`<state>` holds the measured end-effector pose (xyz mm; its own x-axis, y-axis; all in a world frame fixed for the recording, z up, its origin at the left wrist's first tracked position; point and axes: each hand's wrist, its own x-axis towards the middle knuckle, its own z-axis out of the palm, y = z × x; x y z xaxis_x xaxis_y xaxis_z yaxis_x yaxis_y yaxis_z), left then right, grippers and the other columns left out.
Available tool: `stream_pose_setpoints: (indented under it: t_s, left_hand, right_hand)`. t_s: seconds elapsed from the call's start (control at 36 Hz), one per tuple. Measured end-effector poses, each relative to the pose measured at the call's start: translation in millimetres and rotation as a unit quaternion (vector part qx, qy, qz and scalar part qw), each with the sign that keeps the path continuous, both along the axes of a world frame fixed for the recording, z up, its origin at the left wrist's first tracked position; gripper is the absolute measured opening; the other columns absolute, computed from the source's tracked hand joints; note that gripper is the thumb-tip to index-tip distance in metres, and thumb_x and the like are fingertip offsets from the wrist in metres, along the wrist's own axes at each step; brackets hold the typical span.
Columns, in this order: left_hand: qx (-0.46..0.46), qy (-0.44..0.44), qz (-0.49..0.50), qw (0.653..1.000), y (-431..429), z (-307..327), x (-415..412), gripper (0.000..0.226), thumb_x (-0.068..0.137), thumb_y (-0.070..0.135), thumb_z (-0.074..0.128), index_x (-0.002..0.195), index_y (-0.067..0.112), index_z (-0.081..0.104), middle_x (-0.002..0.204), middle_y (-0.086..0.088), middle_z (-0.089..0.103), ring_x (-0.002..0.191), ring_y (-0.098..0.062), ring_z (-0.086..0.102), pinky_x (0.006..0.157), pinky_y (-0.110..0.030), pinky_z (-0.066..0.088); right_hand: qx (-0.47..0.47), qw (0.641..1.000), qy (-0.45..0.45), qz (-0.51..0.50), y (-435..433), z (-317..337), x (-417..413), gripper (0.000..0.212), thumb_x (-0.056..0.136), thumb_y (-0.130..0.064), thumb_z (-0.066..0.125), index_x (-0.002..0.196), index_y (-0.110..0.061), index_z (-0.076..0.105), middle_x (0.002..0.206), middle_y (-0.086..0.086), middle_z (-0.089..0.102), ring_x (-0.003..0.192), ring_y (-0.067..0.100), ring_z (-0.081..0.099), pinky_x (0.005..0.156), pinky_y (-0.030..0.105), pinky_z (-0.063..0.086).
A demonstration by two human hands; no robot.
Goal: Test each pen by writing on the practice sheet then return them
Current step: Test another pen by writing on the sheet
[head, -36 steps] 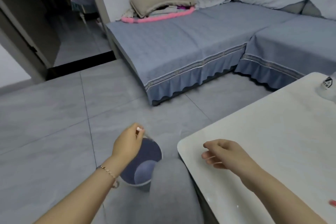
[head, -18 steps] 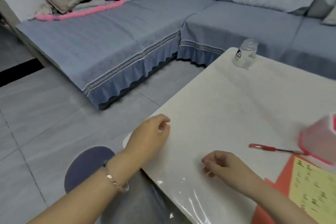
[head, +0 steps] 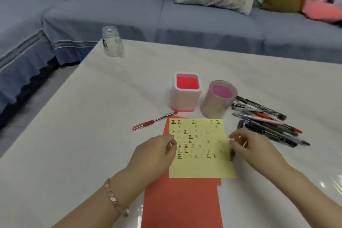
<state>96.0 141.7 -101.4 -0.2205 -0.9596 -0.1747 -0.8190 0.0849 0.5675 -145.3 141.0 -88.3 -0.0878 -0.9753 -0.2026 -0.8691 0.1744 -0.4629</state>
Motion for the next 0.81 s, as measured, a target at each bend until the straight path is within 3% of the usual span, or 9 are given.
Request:
stream_pose_setpoints:
  t_s: [0.14, 0.22, 0.33, 0.39, 0.44, 0.53, 0.64, 0.72, 0.81]
  left_hand:
    - [0.018, 0.009, -0.003, 1.000, -4, -8, -15, 0.018, 0.094, 0.031, 0.045, 0.105, 0.030, 0.060, 0.086, 0.018, 0.059, 0.084, -0.005, 0.057, 0.074, -0.024, 0.045]
    - [0.029, 0.021, 0.001, 0.999, -7, -13, -20, 0.015, 0.093, 0.030, 0.047, 0.100, 0.030, 0.061, 0.084, 0.019, 0.060, 0.082, -0.003, 0.057, 0.074, -0.025, 0.047]
    - [0.037, 0.039, 0.006, 0.999, -8, -17, -28, 0.015, 0.093, 0.029, 0.048, 0.098, 0.031, 0.062, 0.083, 0.018, 0.060, 0.082, -0.003, 0.057, 0.075, -0.026, 0.047]
    - [0.044, 0.057, 0.008, 0.997, -9, -19, -34, 0.014, 0.093, 0.029, 0.049, 0.099, 0.032, 0.062, 0.084, 0.018, 0.061, 0.082, -0.002, 0.058, 0.078, -0.027, 0.048]
    - [0.057, 0.108, 0.021, 0.992, -11, -19, -42, 0.015, 0.093, 0.030, 0.052, 0.105, 0.030, 0.061, 0.087, 0.017, 0.061, 0.086, -0.003, 0.060, 0.083, -0.030, 0.048]
    - [0.090, 0.260, 0.063, 0.959, -17, -10, -58, 0.023, 0.090, 0.028, 0.057, 0.113, 0.028, 0.059, 0.091, 0.013, 0.064, 0.082, 0.000, 0.063, 0.080, -0.023, 0.050]
    - [0.116, 0.457, 0.083, 0.878, -21, 15, -76, 0.020, 0.089, 0.016, 0.058, 0.103, 0.031, 0.061, 0.090, 0.005, 0.071, 0.075, -0.005, 0.068, 0.066, -0.019, 0.054]
    - [0.090, 0.508, 0.073, 0.854, -19, 26, -78, 0.018, 0.087, 0.006, 0.058, 0.091, 0.021, 0.067, 0.076, 0.006, 0.072, 0.067, -0.005, 0.066, 0.058, -0.019, 0.053]
    - [0.057, 0.506, 0.059, 0.858, -17, 27, -73, 0.017, 0.085, 0.003, 0.059, 0.082, 0.015, 0.070, 0.075, 0.007, 0.073, 0.068, -0.003, 0.065, 0.058, -0.016, 0.052]
  right_hand:
    - [0.034, 0.990, 0.012, -0.137, -22, -21, -26, 0.030, 0.087, -0.036, 0.057, 0.105, -0.012, 0.058, 0.095, 0.006, 0.064, 0.082, 0.024, 0.059, 0.065, 0.030, 0.043]
    - [0.042, 0.986, 0.011, -0.159, -33, -42, -26, 0.041, 0.085, -0.039, 0.060, 0.111, -0.007, 0.054, 0.091, 0.006, 0.058, 0.081, 0.022, 0.054, 0.064, 0.030, 0.040]
    - [0.014, 0.982, -0.033, -0.185, -38, -59, -27, 0.039, 0.081, -0.026, 0.065, 0.113, -0.006, 0.054, 0.100, 0.009, 0.064, 0.079, 0.019, 0.051, 0.064, 0.029, 0.039]
    - [0.002, 0.975, -0.102, -0.198, -35, -55, -28, 0.022, 0.079, -0.019, 0.064, 0.097, -0.008, 0.060, 0.083, 0.006, 0.064, 0.071, 0.018, 0.053, 0.057, 0.028, 0.039]
    - [-0.029, 0.967, -0.166, -0.193, -26, -46, -28, 0.002, 0.079, -0.013, 0.060, 0.079, -0.015, 0.060, 0.063, -0.002, 0.054, 0.062, 0.018, 0.049, 0.053, 0.027, 0.035]
    - [-0.088, 0.959, -0.240, -0.124, -6, -24, -22, 0.021, 0.078, -0.001, 0.057, 0.077, -0.022, 0.060, 0.056, -0.004, 0.048, 0.055, 0.017, 0.050, 0.055, 0.025, 0.040]
    - [-0.090, 0.956, -0.280, -0.013, 21, 0, -7, 0.026, 0.079, -0.002, 0.058, 0.080, -0.026, 0.064, 0.057, -0.004, 0.053, 0.052, 0.009, 0.046, 0.052, 0.019, 0.039]
    - [-0.085, 0.962, -0.260, 0.015, 30, 4, 0, 0.019, 0.070, -0.018, 0.055, 0.079, -0.032, 0.064, 0.067, 0.004, 0.060, 0.055, 0.012, 0.047, 0.053, 0.017, 0.036]
    - [-0.069, 0.950, -0.305, 0.004, 29, 9, 9, 0.013, 0.075, -0.012, 0.060, 0.078, -0.024, 0.064, 0.067, 0.011, 0.063, 0.057, 0.020, 0.051, 0.054, 0.016, 0.037]
